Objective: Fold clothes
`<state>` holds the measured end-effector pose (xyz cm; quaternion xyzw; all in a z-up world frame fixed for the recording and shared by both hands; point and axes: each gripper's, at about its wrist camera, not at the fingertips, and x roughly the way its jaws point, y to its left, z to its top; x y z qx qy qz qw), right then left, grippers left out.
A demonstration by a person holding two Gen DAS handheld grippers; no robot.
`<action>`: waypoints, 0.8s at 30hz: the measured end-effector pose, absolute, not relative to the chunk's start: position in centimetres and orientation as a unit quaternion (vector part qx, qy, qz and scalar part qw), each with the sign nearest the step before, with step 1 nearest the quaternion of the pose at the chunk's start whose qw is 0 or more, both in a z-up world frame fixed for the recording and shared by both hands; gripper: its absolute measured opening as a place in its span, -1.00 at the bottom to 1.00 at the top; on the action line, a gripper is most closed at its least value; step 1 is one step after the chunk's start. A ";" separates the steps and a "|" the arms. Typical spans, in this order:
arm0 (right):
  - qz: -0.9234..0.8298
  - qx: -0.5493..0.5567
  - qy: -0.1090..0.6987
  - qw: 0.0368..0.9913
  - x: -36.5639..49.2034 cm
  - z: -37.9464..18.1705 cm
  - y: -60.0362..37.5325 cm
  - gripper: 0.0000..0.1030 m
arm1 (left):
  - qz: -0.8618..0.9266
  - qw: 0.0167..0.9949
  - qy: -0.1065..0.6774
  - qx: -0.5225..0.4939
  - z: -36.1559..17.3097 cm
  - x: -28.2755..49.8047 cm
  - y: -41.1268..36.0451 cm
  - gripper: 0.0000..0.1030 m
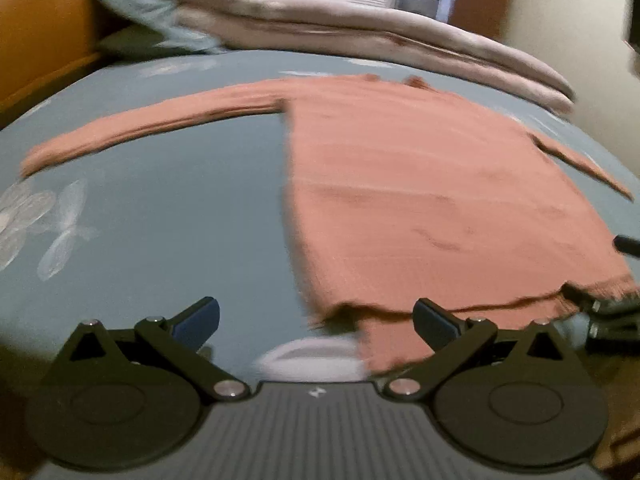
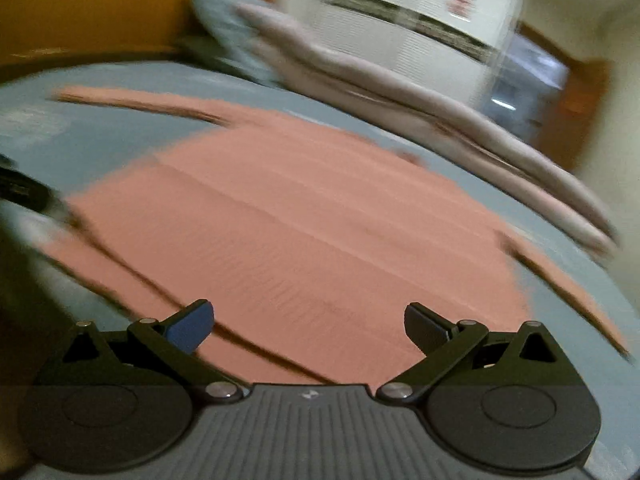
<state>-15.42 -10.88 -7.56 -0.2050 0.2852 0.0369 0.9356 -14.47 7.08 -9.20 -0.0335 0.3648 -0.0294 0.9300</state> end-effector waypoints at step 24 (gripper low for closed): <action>-0.136 -0.029 0.277 0.951 -18.2 -6.1 -25.3 1.00 | -0.087 0.918 0.383 0.054 -9.6 -13.6 3.2 0.98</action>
